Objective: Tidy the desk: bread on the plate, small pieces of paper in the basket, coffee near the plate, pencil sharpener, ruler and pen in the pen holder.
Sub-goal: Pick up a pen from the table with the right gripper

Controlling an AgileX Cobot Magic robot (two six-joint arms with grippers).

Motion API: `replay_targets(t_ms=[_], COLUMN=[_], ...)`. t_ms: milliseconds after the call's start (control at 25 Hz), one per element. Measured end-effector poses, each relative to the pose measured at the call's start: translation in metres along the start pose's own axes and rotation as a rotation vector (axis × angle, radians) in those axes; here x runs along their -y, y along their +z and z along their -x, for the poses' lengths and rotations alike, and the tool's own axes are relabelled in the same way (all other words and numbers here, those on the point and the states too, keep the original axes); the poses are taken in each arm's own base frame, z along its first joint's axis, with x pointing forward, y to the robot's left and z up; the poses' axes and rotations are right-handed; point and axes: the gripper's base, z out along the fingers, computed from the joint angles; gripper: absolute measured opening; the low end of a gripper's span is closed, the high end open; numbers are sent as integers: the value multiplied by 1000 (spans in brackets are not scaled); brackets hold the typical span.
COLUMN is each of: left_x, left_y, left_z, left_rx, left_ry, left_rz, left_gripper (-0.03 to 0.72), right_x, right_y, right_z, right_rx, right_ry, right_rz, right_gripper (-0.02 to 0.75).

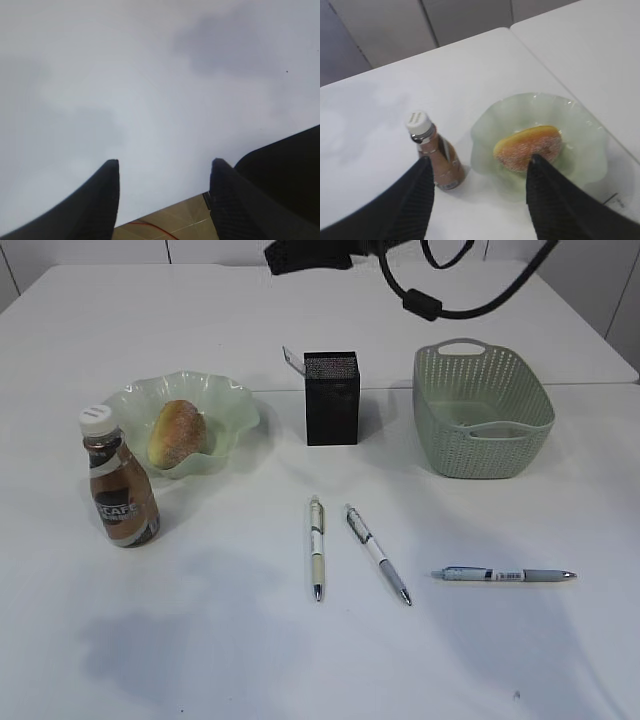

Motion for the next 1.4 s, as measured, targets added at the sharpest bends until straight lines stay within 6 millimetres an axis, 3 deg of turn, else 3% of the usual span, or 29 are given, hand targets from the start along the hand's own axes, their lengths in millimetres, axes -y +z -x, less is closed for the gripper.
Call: replay_targets(t_ms=[280,320,560,720,840,1000,1040,1080,1160,1280,1320,1360,1400], left_x=[1,1,1,1,1,2,1,1,1,1,1,1,1], left_y=[0,0,0,0,0,0,0,0,0,0,0,0,0], left_z=[0,0,-2,-3,-3,-4,-4,-5,-5,-5,-6,-6,-6], left_rx=[-3,-5,-27,-33,-36,-45,-47,-51,-54,-59,-63,-65,-67], left_ry=[-4,-5,-7,-7,-9,-12,-11,-11,-11,-11,-11,-11,-11], left_rz=[-7,-10,-10,-9,-12,-17,-16,-15,-15,-14,-13,-13,-12], left_gripper=[402,402,402,402,402,402,402,402,402,402,402,402,402], right_x=[-3,4,24,33,29,8,8,-14,-32,-68,-68,-92,-102], right_y=[-1,-3,-19,-31,-38,-60,-60,-79,-95,-121,-121,-138,-144], right_z=[-6,-19,-49,-58,-51,-21,-21,0,11,24,24,27,27], right_rx=[-77,-216,-511,-575,-556,-473,-471,-420,-389,-358,-358,-347,-343], right_ry=[124,208,454,591,623,626,630,613,606,594,594,587,584], right_rz=[24,-67,-418,-621,-652,-673,-674,-672,-676,-678,-678,-680,-681], right_gripper=[461,460,460,460,460,460,460,460,460,459,459,459,459])
